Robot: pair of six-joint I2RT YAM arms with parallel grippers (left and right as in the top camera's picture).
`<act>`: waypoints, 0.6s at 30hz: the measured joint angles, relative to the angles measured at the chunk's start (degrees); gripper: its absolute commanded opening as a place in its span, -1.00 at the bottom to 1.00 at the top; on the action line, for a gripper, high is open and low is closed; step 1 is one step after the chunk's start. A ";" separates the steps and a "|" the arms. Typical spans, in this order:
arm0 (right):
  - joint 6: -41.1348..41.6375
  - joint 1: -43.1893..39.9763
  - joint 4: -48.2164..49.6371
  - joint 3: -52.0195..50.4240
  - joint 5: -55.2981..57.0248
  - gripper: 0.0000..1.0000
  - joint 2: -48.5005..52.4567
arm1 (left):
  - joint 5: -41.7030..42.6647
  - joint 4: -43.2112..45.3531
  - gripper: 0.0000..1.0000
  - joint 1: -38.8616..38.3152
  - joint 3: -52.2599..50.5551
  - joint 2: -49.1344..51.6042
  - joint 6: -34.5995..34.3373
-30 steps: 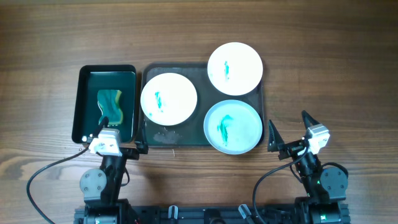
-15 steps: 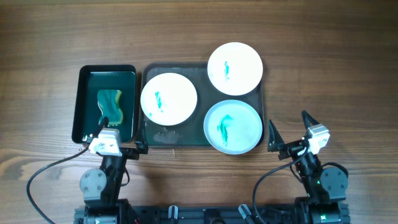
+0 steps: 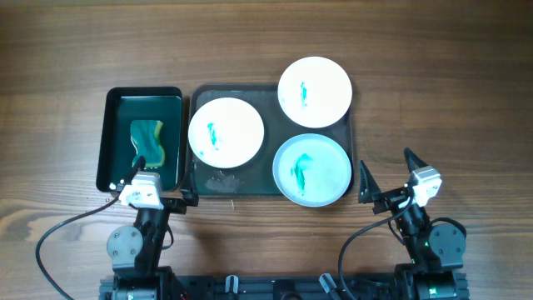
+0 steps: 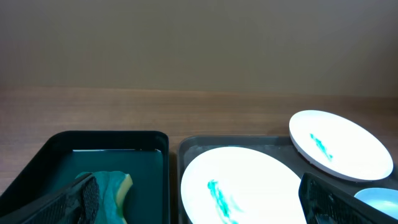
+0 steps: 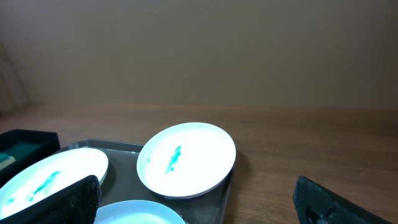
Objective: Clean dirty plates on tray and stack at the side
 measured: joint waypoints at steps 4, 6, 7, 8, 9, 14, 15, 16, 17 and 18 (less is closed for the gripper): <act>0.00 0.00 0.02 0.00 0.00 0.99 0.00 | 0.00 0.00 1.00 0.00 0.00 0.00 0.00; 0.00 0.00 0.00 0.00 0.00 0.99 0.00 | 0.00 0.00 1.00 0.00 0.00 0.00 0.00; 0.00 0.00 0.02 0.00 0.00 1.00 0.00 | 0.00 0.02 1.00 0.00 0.00 0.00 0.00; 0.02 0.00 0.02 0.00 0.00 0.99 0.00 | 0.02 0.00 1.00 0.00 0.00 0.00 0.00; 0.07 0.00 0.02 0.00 -0.02 1.00 0.00 | 0.02 0.00 1.00 0.00 0.00 0.00 0.00; 0.28 0.00 0.02 0.00 -0.02 0.99 0.00 | 0.02 0.00 1.00 0.00 0.00 0.00 0.00; 0.28 0.00 0.02 0.00 -0.02 0.99 0.00 | 0.02 0.00 1.00 0.00 0.00 0.00 0.00; 0.28 0.00 0.00 0.00 -0.02 0.99 0.02 | 0.02 0.00 1.00 0.00 0.00 0.00 0.00; 0.28 0.00 -0.09 0.00 -0.02 0.99 0.17 | 0.02 0.00 1.00 0.00 0.00 0.02 0.00; 0.28 0.00 -0.44 0.04 -0.02 1.00 0.39 | 0.02 -0.04 1.00 0.00 0.00 0.02 0.00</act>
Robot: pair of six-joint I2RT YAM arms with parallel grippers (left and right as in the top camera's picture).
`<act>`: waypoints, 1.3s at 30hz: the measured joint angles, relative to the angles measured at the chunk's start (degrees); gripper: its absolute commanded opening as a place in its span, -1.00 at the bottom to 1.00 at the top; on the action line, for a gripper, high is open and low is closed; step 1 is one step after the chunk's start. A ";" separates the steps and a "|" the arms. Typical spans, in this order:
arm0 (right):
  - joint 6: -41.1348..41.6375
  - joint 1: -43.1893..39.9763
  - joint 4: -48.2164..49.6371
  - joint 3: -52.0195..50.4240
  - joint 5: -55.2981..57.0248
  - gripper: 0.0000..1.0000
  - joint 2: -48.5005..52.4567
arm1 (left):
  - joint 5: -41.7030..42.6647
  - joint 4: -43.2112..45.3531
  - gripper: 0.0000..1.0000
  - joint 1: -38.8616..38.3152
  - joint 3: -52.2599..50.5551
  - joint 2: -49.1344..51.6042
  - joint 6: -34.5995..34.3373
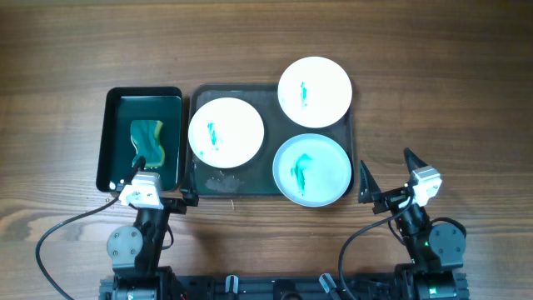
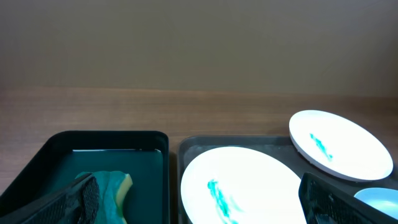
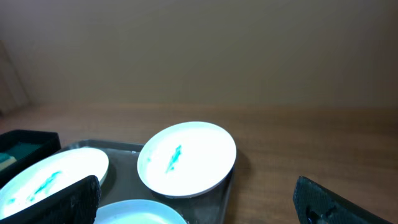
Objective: Clean dirty plates on tray and stack at the side
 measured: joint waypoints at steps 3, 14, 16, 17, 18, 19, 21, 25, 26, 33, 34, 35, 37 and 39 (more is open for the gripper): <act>0.00 0.00 -2.45 1.11 0.00 1.00 2.27 | 0.00 -1.40 1.00 0.00 0.46 0.48 -0.04; -1.53 0.00 -17.16 25.77 0.00 0.99 23.61 | 0.11 -14.64 1.00 0.00 18.58 16.11 -0.26; -1.79 0.00 -23.58 33.94 0.00 1.00 30.10 | 0.13 -18.82 1.00 0.00 24.50 21.70 -0.26; -1.79 0.00 -26.45 37.07 0.00 0.99 32.50 | 0.13 -20.28 1.00 0.04 26.75 24.00 -0.26; -1.97 0.00 -29.46 41.20 0.00 1.00 35.65 | 0.11 -23.82 1.00 0.09 30.88 27.78 -0.26; -2.12 0.00 -32.24 45.13 0.00 1.00 38.66 | 0.13 -26.58 1.00 0.09 34.80 31.39 -0.28; -2.54 0.00 -38.10 51.41 0.00 0.99 43.25 | 0.13 -31.52 1.00 0.09 41.62 37.44 -0.28; -4.81 0.00 -50.01 64.54 0.00 0.99 55.01 | 0.07 -47.17 1.00 0.09 59.87 53.00 -0.33; -5.22 0.00 -53.86 67.56 0.00 1.00 57.99 | 0.07 -52.74 1.00 0.09 64.83 57.05 -0.35; -5.46 0.00 -56.46 74.95 -1.81 1.00 73.02 | 1.22 -68.30 1.00 0.09 88.98 81.79 -0.48; -5.01 0.00 -55.63 74.95 -3.28 0.99 74.36 | 1.62 -68.11 1.00 0.09 89.31 83.54 -0.48; -4.70 0.00 -54.84 74.95 -4.90 0.99 75.36 | 1.88 -68.02 1.00 0.09 89.37 84.74 -0.48; -4.28 0.28 -52.00 75.01 -11.34 0.81 79.34 | 2.80 -66.71 1.00 0.09 89.37 88.41 -0.50; -3.30 1.25 -50.29 75.01 -13.29 0.67 81.46 | 3.43 -66.25 1.00 0.09 89.37 89.59 -0.52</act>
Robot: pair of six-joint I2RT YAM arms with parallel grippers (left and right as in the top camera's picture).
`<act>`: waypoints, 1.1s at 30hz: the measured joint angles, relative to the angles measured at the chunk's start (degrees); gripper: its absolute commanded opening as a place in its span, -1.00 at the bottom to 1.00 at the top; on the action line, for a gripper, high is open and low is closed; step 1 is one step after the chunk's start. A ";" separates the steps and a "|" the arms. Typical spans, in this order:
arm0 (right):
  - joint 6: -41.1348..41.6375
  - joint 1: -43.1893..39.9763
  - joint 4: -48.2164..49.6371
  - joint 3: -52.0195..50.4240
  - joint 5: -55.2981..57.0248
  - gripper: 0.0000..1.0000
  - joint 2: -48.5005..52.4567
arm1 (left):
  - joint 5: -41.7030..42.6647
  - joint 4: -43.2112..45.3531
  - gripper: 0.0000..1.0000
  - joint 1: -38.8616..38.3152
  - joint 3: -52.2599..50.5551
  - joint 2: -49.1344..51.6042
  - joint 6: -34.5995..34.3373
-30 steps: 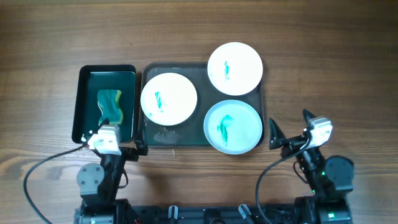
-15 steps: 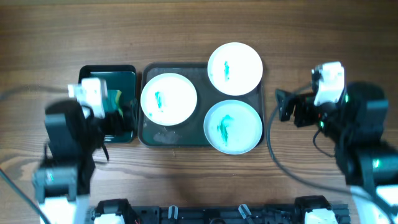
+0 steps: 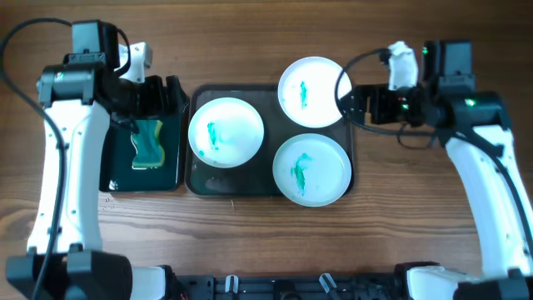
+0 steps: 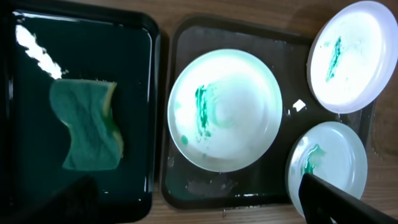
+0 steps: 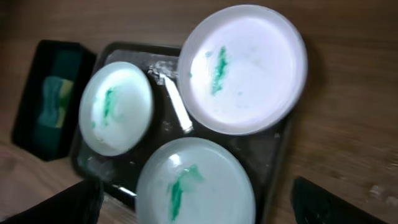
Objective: Clean dirty plates on tray and stack at the side
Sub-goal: 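Reach the right gripper to the left plate rim and grip it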
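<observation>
A dark tray [image 3: 196, 179] holds three plates, each smeared green: a white plate [image 3: 226, 132] at the left, a second white plate [image 3: 314, 92] at the far right and a pale blue plate [image 3: 311, 169] at the near right. A green and yellow sponge [image 3: 147, 143] lies in a black basin [image 3: 174, 171] left of the tray. My left gripper [image 3: 150, 98] hangs open high over the basin's far end, looking down on the sponge [image 4: 87, 127]. My right gripper [image 3: 354, 107] is open beside the far white plate [image 5: 242, 68], above the tray's right edge. Both hold nothing.
Bare wooden table [image 3: 433, 242] lies right of the tray and in front of it. The basin holds dark liquid round the sponge. A wet patch [image 4: 211, 185] shows on the tray floor at its front left.
Both arms have left the table's near edge. The left gripper is now high over the basin, the right over the tray's far right side. Plates and sponge lie where they were.
At both earlier moments the arms stood folded at the near table edge with open grippers, and nothing changed between them. Now both arms reach out over the table, still open and holding nothing. The plates keep their green smears.
</observation>
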 measured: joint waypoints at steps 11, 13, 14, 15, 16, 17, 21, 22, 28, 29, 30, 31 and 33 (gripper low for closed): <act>20.59 19.98 2.62 13.31 3.06 -0.21 23.41 | 0.66 0.28 1.00 0.00 0.04 0.92 -0.15; 22.34 21.53 2.51 15.21 3.67 -0.25 26.53 | -0.85 0.22 1.00 0.00 0.04 0.92 -0.50; 23.15 22.43 3.39 16.39 4.55 -0.28 28.96 | -1.66 0.15 1.00 0.00 0.07 0.92 -0.81; 23.74 23.06 4.42 16.94 5.70 -0.28 30.97 | -4.35 0.04 1.00 0.00 0.07 0.92 -2.23; 24.15 23.63 4.96 16.94 6.88 -0.28 32.57 | -5.68 0.02 1.00 0.00 0.07 0.92 -2.97; 24.41 24.06 5.20 16.94 7.89 -0.30 34.07 | -7.19 -0.09 1.00 0.00 0.07 0.92 -3.74; 24.55 24.90 7.19 16.94 10.10 -0.31 38.18 | -10.62 -0.20 1.00 0.00 0.07 0.92 -5.25; 24.26 24.90 8.63 16.94 10.10 -0.31 39.01 | -11.10 -0.20 1.00 0.00 0.07 0.92 -5.60; 23.67 25.24 9.68 16.94 10.05 -0.46 42.34 | -14.03 -0.20 1.00 0.00 0.07 0.92 -7.93; 23.56 25.40 9.73 16.94 9.84 -0.46 42.77 | -14.12 -0.20 1.00 0.00 0.07 0.96 -8.15; 23.30 25.70 9.70 16.94 9.64 -0.47 43.36 | -14.27 -0.20 1.00 0.00 0.07 1.09 -8.17; 23.02 26.05 9.70 16.94 9.44 -0.47 43.78 | -14.34 -0.20 1.00 0.00 0.07 1.31 -8.17; 22.60 26.73 9.73 16.94 9.20 -0.86 43.85 | -14.51 -0.20 1.00 0.00 0.07 2.25 -8.20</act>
